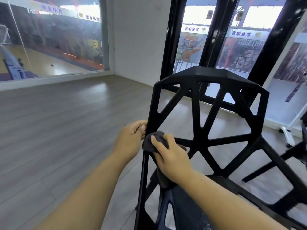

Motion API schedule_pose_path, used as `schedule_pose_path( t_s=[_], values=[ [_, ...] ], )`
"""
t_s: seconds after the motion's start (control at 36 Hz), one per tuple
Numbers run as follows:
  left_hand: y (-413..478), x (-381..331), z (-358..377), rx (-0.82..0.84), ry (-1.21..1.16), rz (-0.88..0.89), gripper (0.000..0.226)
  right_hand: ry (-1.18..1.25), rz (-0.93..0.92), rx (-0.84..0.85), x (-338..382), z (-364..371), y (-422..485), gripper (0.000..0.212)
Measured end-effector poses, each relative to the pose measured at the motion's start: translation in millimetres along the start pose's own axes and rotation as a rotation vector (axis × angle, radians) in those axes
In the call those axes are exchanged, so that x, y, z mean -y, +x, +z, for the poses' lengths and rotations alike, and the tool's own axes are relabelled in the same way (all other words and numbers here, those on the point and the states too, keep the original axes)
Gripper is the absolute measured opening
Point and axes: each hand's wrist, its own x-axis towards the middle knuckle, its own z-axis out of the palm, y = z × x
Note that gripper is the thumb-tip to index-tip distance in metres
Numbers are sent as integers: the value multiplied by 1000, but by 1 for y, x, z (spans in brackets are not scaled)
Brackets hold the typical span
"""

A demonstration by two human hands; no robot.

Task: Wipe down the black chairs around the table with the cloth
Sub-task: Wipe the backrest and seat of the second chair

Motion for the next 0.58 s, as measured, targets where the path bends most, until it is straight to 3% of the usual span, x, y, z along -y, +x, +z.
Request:
schedule_pose_path(
  t_s=[0.14, 0.22, 0.33, 0.39, 0.53, 0.58],
  values=[
    [-2, 3, 6, -42, 146, 24, 21, -67, 41, -1, -7, -4, -2, 56],
    [-3, 0, 9, -67, 216, 29, 19, -115, 118, 16, -13, 4, -14, 49],
    [-5, -4, 15, -123, 327, 30, 10, -76, 576, -18, -53, -7, -21, 37],
    [-6, -7, 23, -146, 353, 44, 13, -122, 707, 42, -73, -15, -27, 40],
    [-10, -8, 45, -213, 453, 90, 25, -65, 670, -16, -59, -10, -23, 35],
    [-10, -3, 50, -250, 510, 132, 29, -12, 571, -19, -44, 3, -19, 37]
  ],
)
